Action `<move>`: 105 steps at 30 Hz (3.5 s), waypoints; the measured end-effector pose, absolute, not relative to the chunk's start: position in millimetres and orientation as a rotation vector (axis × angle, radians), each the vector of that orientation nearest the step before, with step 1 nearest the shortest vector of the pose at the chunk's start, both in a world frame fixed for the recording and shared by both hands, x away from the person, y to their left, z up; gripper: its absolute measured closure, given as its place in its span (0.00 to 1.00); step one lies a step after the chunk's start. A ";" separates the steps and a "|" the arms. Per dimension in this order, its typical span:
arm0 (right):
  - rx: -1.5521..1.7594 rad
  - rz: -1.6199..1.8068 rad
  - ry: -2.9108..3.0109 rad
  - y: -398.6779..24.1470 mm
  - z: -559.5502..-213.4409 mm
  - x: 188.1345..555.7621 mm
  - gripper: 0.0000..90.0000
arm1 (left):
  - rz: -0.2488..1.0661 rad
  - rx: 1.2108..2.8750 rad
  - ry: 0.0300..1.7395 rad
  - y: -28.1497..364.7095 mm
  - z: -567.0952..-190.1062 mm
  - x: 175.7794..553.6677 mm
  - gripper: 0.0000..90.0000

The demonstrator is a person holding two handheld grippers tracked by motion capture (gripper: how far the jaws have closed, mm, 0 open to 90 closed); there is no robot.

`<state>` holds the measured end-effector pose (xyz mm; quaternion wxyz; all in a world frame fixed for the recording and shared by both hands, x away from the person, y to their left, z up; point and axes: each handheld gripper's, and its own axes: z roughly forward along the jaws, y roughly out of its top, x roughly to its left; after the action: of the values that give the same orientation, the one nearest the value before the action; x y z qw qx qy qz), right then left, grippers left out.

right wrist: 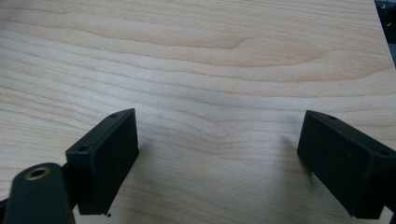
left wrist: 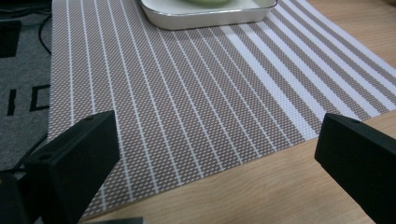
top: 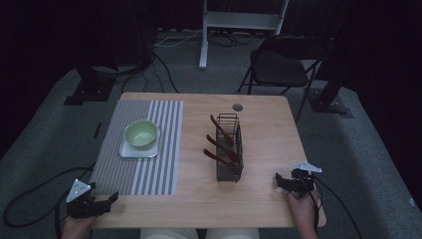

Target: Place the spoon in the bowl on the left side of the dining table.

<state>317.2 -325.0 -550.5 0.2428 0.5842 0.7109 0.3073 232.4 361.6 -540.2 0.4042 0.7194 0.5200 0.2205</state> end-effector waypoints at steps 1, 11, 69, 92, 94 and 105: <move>1.597 0.840 1.943 -325.0 -550.5 317.2 0.13 | 0.567 1.821 1.315 362.4 -540.2 231.6 0.00; 1.599 0.840 1.942 -324.9 -550.4 317.2 0.13 | 0.558 1.863 1.290 358.3 -540.3 232.1 0.00; 1.598 0.840 1.942 -324.9 -550.5 317.2 0.13 | 0.416 1.863 1.110 319.3 -506.5 248.3 0.02; 1.599 0.839 1.942 -324.9 -550.5 317.2 0.13 | 0.409 1.888 1.008 287.5 -483.8 269.3 0.02; 1.599 0.840 1.942 -324.9 -550.5 317.1 0.13 | 0.407 1.888 1.005 286.3 -483.3 270.2 0.02; 1.599 0.840 1.941 -324.9 -550.5 317.2 0.13 | 0.398 1.887 0.972 275.3 -475.1 277.0 0.02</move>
<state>317.2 -324.9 -550.5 0.2425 0.5850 0.7103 0.3072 277.0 275.3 -475.1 0.4716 0.7705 0.3967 0.1626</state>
